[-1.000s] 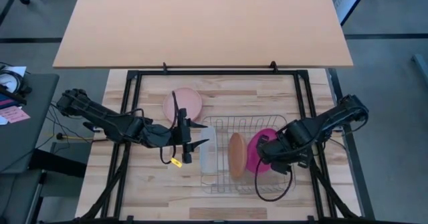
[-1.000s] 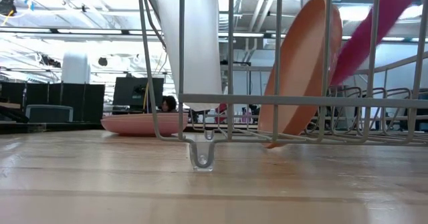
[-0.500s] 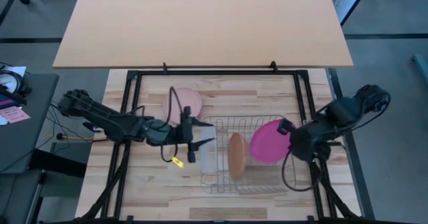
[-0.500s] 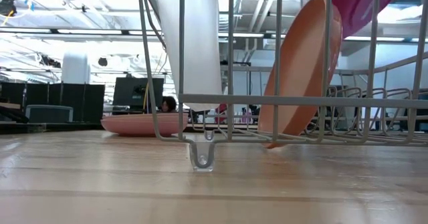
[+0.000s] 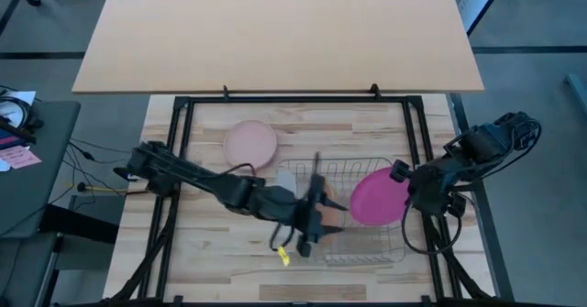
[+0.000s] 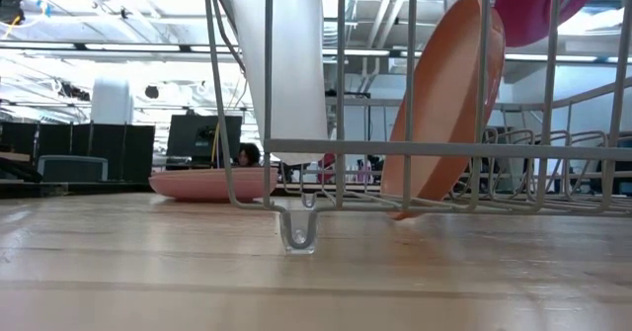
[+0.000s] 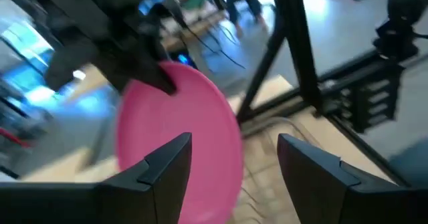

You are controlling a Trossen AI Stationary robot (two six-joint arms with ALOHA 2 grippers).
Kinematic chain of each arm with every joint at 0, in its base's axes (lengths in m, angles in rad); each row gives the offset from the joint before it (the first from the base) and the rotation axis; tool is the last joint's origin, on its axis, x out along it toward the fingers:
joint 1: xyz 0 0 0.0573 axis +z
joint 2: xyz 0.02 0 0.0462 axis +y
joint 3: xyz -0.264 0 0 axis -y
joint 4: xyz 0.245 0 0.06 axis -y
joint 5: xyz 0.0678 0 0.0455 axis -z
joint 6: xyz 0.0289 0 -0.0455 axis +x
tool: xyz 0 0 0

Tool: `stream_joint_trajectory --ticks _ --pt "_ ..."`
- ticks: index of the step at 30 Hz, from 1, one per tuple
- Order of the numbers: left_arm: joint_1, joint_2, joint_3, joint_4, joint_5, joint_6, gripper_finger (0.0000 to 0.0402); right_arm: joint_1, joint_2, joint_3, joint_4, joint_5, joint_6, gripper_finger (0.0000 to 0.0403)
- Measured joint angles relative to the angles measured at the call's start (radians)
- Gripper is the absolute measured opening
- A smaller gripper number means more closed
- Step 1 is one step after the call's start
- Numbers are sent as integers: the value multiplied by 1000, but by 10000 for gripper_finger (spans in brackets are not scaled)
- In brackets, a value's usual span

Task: Sort dishes
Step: Put the pink plate in the dish rack

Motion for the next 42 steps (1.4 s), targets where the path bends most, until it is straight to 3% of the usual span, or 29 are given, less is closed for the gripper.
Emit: stream_joint_trajectory --ticks 6,10,16,21,24,42 --pt "19 139 186 -232 71 -57 216 1 -1 0 0 0 -1 18" --pt "27 192 234 -247 72 -50 216 1 -1 0 -1 0 -3 18" --pt "73 209 233 -233 66 -74 186 1 -1 0 0 -1 -3 18" --pt "86 209 233 -218 178 -94 151 0 -1 0 0 -1 -2 18" --pt "86 209 233 -207 185 -94 136 -1 -1 0 0 0 -8 18" --pt "89 256 232 -154 207 -115 125 -1 0 0 0 14 -25 19"
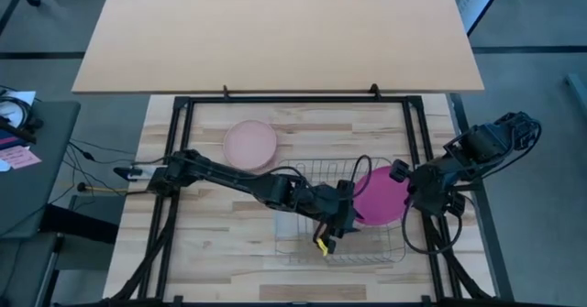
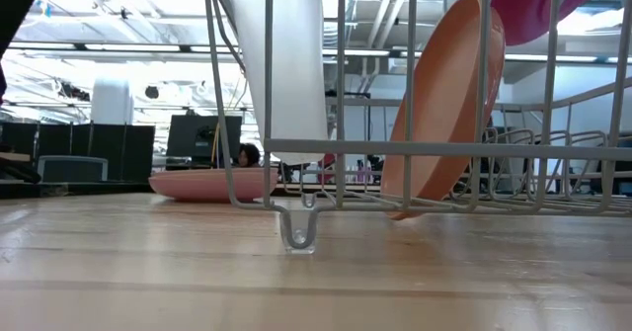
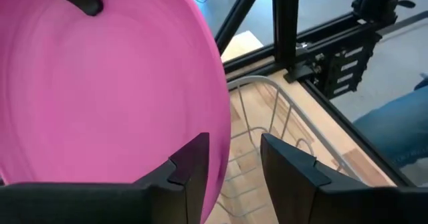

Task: Sort dishes
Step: Put the pink plate in the dish rack

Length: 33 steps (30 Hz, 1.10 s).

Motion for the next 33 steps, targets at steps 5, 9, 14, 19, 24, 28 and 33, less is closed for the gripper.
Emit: stream_joint_trajectory --ticks 5,9,14,19,24,28,33 --pt "2 0 0 0 -30 3 71 0 0 0 0 26 0 20" --pt "4 0 0 -2 -40 44 13 0 0 0 0 26 0 20" --pt "4 0 0 2 -18 49 9 0 1 0 2 23 39 21" --pt "9 0 0 4 42 45 4 0 1 0 15 20 67 39" --pt "16 0 0 -1 52 58 2 0 7 0 51 18 152 80" --pt "33 0 12 -11 64 78 1 -1 22 0 59 -38 186 114" --pt "46 0 48 -72 121 104 1 -1 22 0 57 -86 201 139"
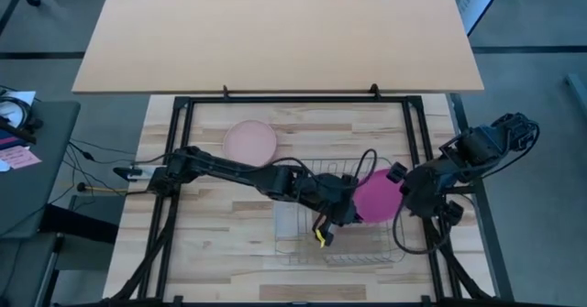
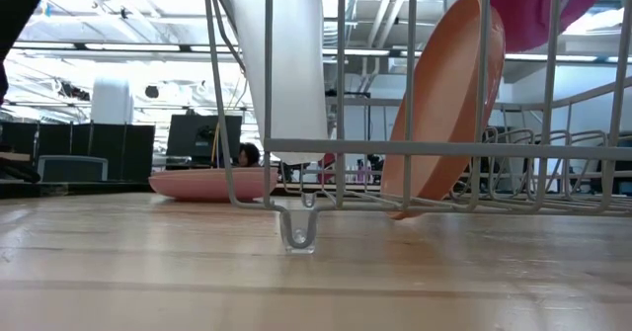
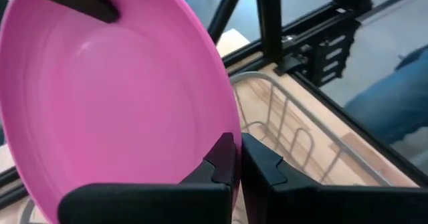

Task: Sort dishes
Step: Put the pink plate in the dish rack

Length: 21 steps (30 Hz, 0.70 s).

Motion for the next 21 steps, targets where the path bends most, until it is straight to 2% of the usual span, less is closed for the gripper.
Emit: stream_joint_trajectory --ticks 10,21 --pt "-4 0 75 -178 42 69 1 -2 0 0 -30 -23 -36 117" --pt "-13 0 80 -214 40 110 0 -12 0 0 -21 -42 -63 56"
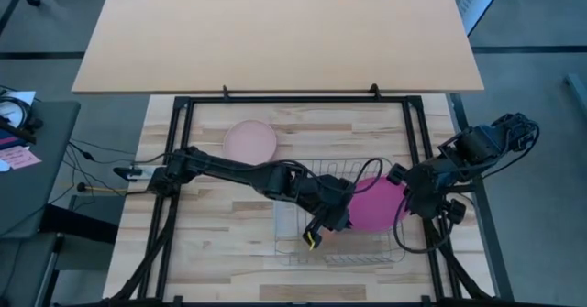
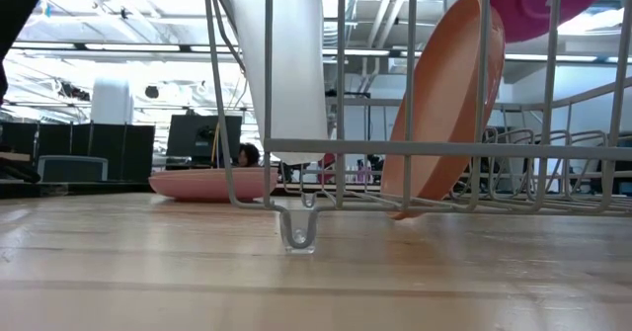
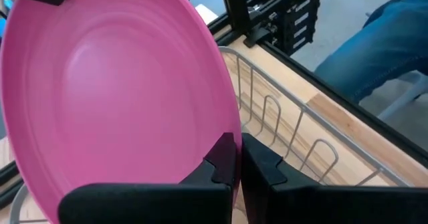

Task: Sort dishes
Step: Put the pink plate in the dish rack

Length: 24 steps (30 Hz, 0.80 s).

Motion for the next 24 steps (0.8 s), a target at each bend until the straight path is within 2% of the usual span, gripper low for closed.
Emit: stream_joint_trajectory --ticks 13,19,24 --pt "-2 0 0 30 -11 4 0 0 0 0 12 -12 2 38" --pt "-3 -1 0 35 -34 4 0 4 0 0 5 -19 -1 8" --pt "-3 -1 0 49 -100 -35 33 9 0 0 -22 -15 -14 3"
